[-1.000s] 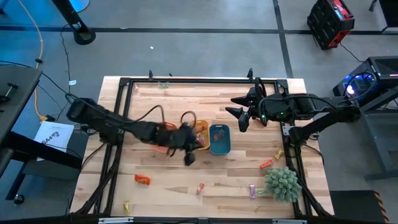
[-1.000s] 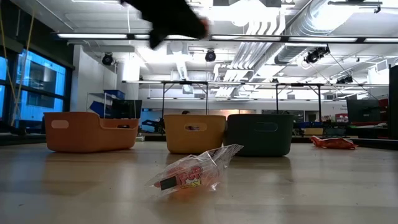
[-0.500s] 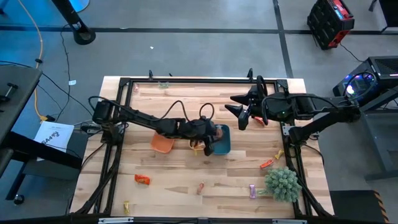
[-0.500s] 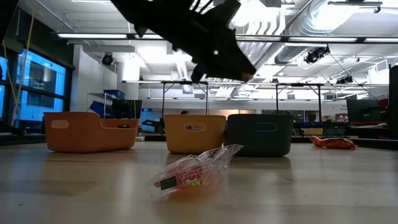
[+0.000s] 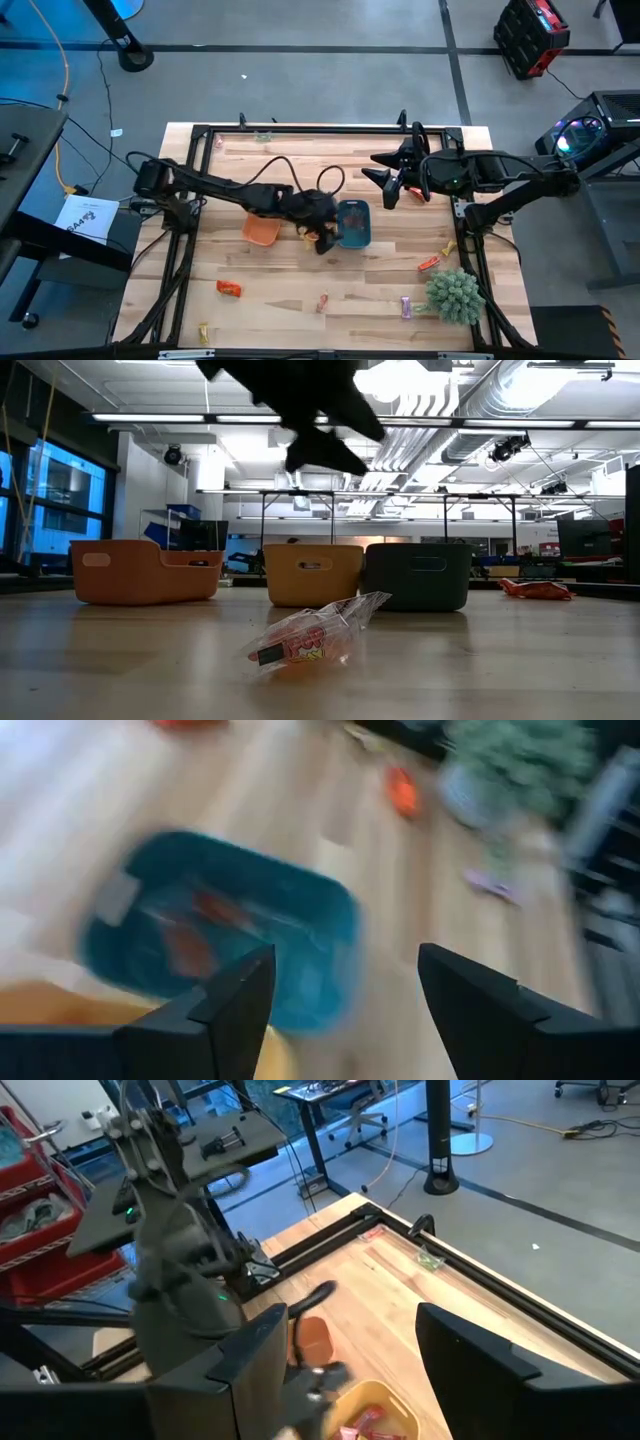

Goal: Sort candy
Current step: Put the yellow candy into the yellow bin

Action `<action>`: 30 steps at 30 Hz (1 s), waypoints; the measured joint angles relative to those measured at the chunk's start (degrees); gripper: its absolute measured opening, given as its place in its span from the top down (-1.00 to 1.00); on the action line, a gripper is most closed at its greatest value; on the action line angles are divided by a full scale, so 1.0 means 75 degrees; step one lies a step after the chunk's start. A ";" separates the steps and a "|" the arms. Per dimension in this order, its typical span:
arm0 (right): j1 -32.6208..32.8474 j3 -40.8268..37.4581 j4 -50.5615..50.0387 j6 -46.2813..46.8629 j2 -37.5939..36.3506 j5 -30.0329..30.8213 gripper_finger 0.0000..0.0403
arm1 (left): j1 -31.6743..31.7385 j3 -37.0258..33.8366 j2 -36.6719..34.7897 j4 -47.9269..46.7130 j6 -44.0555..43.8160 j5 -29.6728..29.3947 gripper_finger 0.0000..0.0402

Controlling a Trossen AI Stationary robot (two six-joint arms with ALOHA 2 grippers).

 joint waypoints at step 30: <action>-0.0002 0.0000 -0.0537 -0.0196 0.0091 -0.0629 -0.07 | -0.7451 -0.1359 -0.1155 -0.4946 -1.2761 0.2187 -0.04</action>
